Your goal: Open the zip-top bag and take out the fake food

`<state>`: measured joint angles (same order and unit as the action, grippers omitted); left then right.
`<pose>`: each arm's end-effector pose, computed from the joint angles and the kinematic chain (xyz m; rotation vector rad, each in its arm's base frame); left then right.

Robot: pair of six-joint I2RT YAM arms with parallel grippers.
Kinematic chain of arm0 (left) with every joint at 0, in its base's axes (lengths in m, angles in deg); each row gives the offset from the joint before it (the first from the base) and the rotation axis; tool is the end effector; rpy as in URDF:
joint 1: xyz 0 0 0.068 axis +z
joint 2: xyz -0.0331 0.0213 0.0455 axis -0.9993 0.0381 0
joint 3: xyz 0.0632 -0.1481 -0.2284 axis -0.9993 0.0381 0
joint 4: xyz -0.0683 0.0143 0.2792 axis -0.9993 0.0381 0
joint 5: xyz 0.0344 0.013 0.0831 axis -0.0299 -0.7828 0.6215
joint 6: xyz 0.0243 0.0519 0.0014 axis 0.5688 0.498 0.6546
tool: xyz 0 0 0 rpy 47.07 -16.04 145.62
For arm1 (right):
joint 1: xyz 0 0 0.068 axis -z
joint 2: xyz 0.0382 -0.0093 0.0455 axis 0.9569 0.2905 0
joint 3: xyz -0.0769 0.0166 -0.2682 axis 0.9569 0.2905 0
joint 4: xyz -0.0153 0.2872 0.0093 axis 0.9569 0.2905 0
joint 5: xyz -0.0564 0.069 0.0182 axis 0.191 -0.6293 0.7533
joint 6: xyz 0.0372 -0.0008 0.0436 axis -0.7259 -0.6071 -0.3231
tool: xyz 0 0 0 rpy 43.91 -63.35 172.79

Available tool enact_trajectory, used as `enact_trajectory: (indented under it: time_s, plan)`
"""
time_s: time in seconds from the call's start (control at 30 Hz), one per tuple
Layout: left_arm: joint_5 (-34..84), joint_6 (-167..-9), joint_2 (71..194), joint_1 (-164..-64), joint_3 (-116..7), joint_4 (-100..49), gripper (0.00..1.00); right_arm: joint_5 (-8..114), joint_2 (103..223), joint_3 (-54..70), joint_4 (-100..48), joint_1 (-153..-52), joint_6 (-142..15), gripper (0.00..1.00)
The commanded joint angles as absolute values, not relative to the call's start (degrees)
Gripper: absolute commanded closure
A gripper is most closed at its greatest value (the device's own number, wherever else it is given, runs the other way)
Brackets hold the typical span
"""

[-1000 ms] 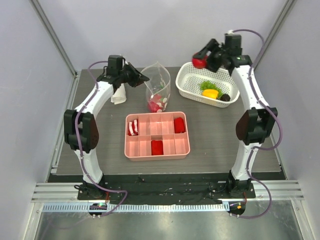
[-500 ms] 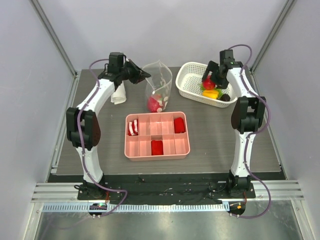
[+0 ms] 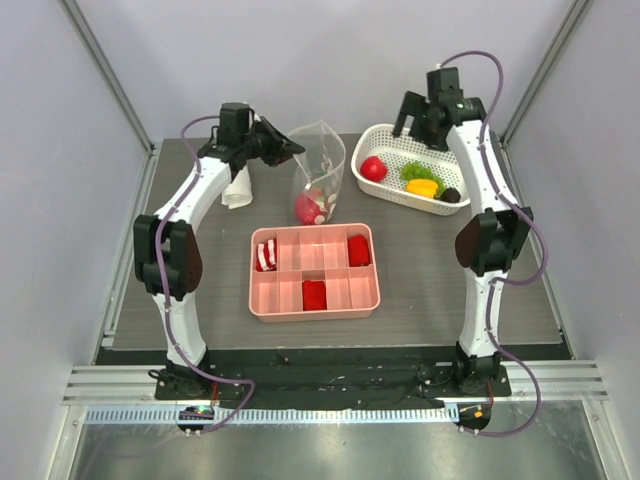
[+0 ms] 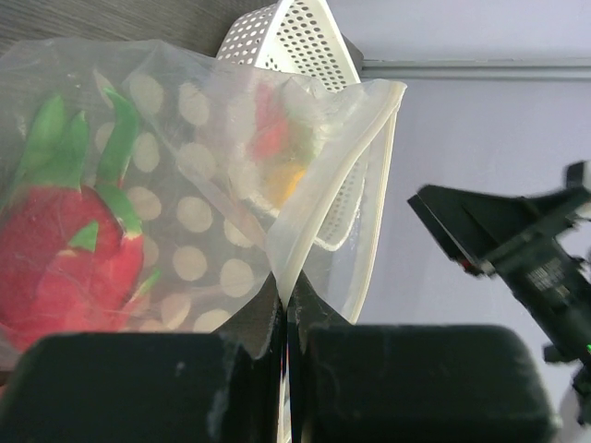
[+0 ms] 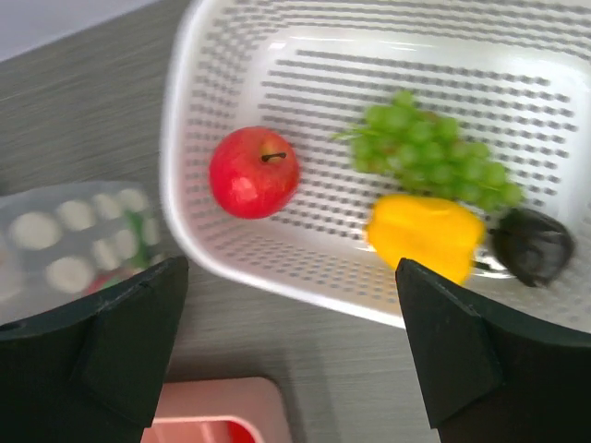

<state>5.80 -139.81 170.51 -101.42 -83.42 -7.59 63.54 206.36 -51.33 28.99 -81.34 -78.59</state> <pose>0.4840 -0.1364 0.3137 -0.6394 2.1794 -1.2704 0.5063 0.0710 0.3651 0.3119 2.3455 0.1967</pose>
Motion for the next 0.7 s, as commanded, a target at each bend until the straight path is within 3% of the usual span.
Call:
enact_trajectory:
  time_s: [0.0,0.07,0.13,0.17,0.2,0.27,0.43,0.67]
  plan:
    - [4.3,-139.3,168.2,-101.6,-83.7,-11.1,1.00,56.4,200.3,-57.3,28.6,-91.2,-79.7,0.07]
    - [4.3,-138.6,167.8,-101.6,-83.0,-11.1,1.00,52.1,199.5,-56.6,24.5,-93.3,-84.8,0.15]
    - [4.3,-138.3,167.3,-101.6,-81.9,-11.1,1.00,49.5,199.2,-55.9,20.1,-95.7,-89.2,0.30]
    - [4.1,-138.3,167.2,-101.8,-81.6,-11.0,1.00,49.0,199.5,-56.2,19.1,-96.2,-90.4,0.40]
    - [4.0,-138.3,167.1,-101.7,-81.4,-11.1,1.00,48.5,199.9,-56.8,18.4,-97.1,-91.6,0.56]
    - [3.4,-138.8,167.1,-101.8,-81.0,-11.1,1.00,46.9,202.4,-59.2,17.4,-97.7,-94.5,0.69]
    - [3.5,-138.8,166.5,-102.1,-81.2,-11.4,1.00,46.5,206.4,-59.3,17.4,-99.1,-98.8,0.82]
    - [3.4,-139.1,165.9,-103.1,-82.0,-11.5,1.00,47.4,211.9,-57.5,19.6,-100.6,-98.5,0.83]
